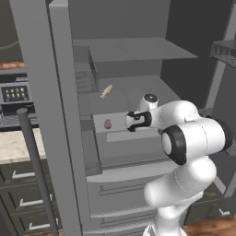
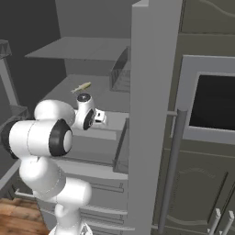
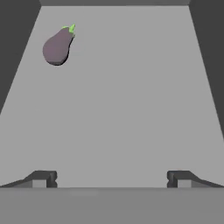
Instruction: Fully open the fridge drawer.
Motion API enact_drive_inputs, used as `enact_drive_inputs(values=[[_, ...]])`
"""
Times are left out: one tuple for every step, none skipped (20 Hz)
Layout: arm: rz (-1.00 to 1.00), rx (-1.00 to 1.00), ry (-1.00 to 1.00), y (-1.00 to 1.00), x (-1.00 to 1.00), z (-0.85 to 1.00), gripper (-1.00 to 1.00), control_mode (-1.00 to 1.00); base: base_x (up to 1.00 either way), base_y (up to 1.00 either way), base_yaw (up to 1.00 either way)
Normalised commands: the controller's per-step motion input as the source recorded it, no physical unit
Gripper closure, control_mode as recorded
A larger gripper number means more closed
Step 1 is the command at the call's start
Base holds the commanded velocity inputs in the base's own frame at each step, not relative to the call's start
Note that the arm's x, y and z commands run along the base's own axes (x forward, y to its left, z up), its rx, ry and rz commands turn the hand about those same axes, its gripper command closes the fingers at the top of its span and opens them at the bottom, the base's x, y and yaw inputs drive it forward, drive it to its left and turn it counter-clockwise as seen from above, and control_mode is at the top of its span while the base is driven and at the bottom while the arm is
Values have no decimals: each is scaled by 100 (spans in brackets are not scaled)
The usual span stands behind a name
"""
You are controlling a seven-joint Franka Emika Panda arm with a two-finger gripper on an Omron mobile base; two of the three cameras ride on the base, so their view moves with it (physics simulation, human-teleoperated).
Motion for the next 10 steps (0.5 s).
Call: enact_drive_inputs(values=[[-1, 0, 6, 0, -58, -40, -100, -100, 0, 0, 0], [-1, 0, 7, 0, -60, -43, -100, -100, 0, 0, 0], [-1, 0, 5, 0, -66, -41, -100, -100, 0, 0, 0], [-1, 0, 5, -4, -73, -41, -100, -100, 0, 0, 0], [-2, 0, 3, -6, -83, -36, -100, -100, 0, 0, 0], [-2, 0, 1, -12, -97, -34, -100, -100, 0, 0, 0], [-2, 0, 0, -18, -100, -34, -100, -100, 0, 0, 0], [-3, 0, 0, -23, -100, -35, -100, -100, 0, 0, 0], [-3, 0, 0, -26, -100, -34, -100, -100, 0, 0, 0], [-3, 0, 0, -26, -100, -32, -100, -100, 0, 0, 0]])
